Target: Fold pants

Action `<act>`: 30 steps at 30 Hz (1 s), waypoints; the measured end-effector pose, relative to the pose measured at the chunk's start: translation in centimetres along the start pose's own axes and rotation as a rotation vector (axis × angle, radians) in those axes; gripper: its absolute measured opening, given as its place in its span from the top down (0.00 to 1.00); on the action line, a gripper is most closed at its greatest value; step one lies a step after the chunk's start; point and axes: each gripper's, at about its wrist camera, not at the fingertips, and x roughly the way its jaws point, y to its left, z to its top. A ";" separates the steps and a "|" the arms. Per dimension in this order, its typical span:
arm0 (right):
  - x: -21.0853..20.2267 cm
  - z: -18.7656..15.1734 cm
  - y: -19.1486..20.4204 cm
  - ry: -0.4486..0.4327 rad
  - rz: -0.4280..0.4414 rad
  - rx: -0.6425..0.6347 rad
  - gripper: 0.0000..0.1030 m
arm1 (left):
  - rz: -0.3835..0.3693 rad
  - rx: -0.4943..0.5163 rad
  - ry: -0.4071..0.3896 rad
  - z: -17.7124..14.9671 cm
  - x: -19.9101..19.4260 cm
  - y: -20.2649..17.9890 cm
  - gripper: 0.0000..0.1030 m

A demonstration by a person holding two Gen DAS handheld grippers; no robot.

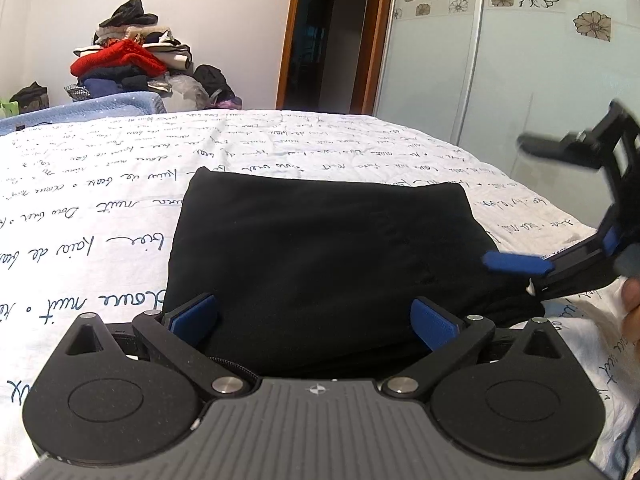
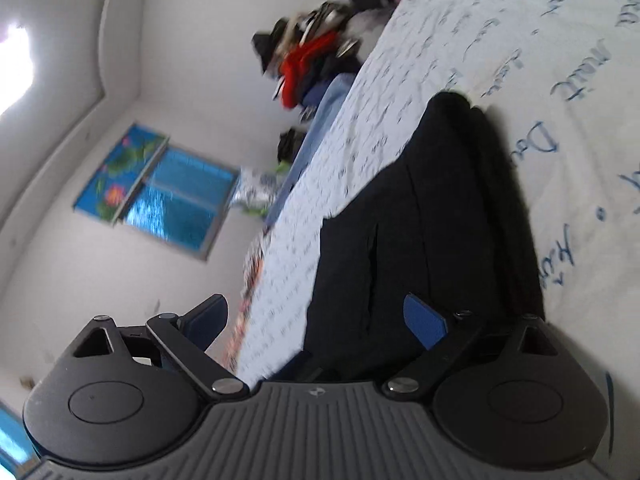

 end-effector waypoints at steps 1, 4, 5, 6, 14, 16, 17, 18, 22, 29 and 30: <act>-0.3 -0.1 0.6 -0.009 0.005 -0.014 0.06 | 0.003 0.001 -0.001 0.0 0.0 0.0 0.00; 0.1 -0.9 1.7 0.008 0.002 -0.077 0.05 | 0.014 0.008 -0.003 -0.1 -0.1 -0.2 0.00; 0.6 -1.2 1.5 0.024 -0.040 -0.086 0.05 | 0.018 0.011 -0.003 -0.1 -0.1 -0.2 0.00; 1.2 -1.4 0.7 0.041 -0.090 -0.095 0.05 | 0.019 0.015 -0.001 -0.1 -0.1 -0.4 0.00; -1.7 -3.0 3.8 -0.054 -0.173 -0.211 0.05 | 0.078 0.051 -0.020 0.7 -2.2 -2.2 0.00; -2.6 -3.9 6.0 -0.141 -0.336 -0.404 0.05 | 0.093 0.031 -0.051 0.7 -3.1 -2.8 0.00; -2.7 -4.4 6.9 -0.186 -0.421 -0.497 0.05 | 0.108 0.024 -0.057 0.7 -3.3 -3.1 0.00; -2.6 -4.8 7.5 -0.219 -0.492 -0.575 0.05 | 0.126 0.016 -0.058 0.7 -3.3 -3.3 0.00; -0.9 -5.3 7.8 -0.231 -0.640 -0.674 0.05 | 0.172 -0.048 -0.012 1.1 -2.1 -3.3 0.00; 2.7 -3.6 6.3 -0.216 -0.687 -0.677 0.05 | 0.245 -0.112 0.007 2.3 -0.7 -1.4 0.00; 3.1 -3.5 5.8 -0.205 -0.701 -0.676 0.05 | 0.259 -0.110 0.022 2.5 -0.4 -1.2 0.00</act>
